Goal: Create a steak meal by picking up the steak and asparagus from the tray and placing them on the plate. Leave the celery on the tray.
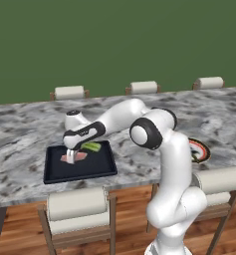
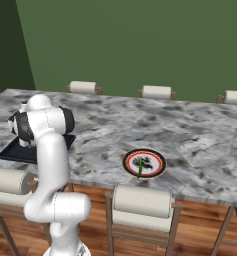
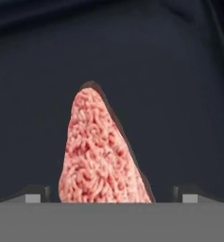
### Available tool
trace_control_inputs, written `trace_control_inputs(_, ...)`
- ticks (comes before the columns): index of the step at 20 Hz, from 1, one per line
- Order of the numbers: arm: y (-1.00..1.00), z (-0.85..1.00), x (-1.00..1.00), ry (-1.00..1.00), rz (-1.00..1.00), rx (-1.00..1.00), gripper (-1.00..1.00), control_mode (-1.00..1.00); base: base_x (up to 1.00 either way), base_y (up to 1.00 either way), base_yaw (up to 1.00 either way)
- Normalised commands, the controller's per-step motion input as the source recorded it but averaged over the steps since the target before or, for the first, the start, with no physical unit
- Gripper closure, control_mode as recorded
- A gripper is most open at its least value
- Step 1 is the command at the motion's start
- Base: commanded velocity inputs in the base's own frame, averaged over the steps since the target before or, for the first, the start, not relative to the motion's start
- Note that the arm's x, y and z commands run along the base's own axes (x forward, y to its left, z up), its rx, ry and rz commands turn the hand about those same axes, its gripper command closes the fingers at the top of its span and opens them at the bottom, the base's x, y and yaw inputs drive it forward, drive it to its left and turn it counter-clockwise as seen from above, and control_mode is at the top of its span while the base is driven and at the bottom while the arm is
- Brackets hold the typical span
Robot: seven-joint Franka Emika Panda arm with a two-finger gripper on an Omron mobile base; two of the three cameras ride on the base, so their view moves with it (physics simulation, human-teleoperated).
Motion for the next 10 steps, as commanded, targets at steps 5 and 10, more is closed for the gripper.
trace_control_inputs(5, 0.01, -0.30, 0.01, 0.00, 0.06, 0.00, 1.00, -1.00, 0.00, 0.00, 0.00)
trace_control_inputs(10, -0.08, -0.04, -0.11, -0.08, 0.00, 0.00, 1.00, -1.00, 0.00, 0.00, 0.00)
